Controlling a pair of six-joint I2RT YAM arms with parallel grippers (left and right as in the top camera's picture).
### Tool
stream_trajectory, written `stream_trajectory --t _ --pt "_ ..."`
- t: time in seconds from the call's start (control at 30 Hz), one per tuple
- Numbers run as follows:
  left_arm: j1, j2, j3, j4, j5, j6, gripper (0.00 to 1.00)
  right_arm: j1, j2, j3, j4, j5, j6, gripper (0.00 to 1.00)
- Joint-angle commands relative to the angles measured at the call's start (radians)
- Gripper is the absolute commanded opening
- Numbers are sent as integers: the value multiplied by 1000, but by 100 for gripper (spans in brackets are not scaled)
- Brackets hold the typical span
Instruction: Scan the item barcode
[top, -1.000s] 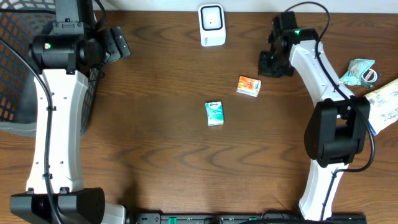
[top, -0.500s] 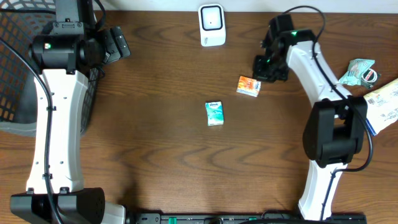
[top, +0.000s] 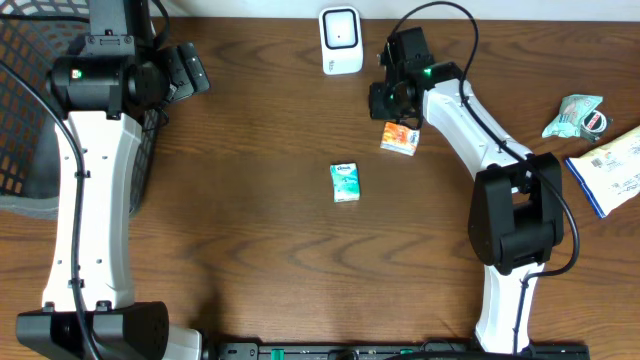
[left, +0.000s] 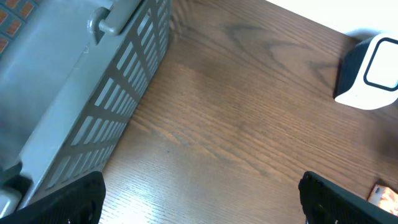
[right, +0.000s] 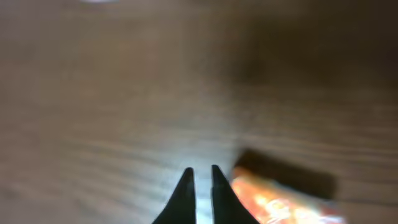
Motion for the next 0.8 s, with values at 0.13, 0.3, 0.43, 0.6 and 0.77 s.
stream_trajectory --t 0.13,0.3,0.43,0.6,0.77 --pt "-1 0 3 -2 -16 -2 98 -2 39 -31 98 172 16 8" --pt "-1 0 3 -3 -16 -2 98 0 73 -31 90 169 23 9" --pt "-1 0 3 -2 -16 -2 98 5 87 -31 80 101 26 9" --pt "-1 0 3 -2 -16 -2 98 17 92 -31 -6 75 21 9" --pt "-1 0 3 -2 -16 -2 98 23 92 -31 -113 68 18 4"
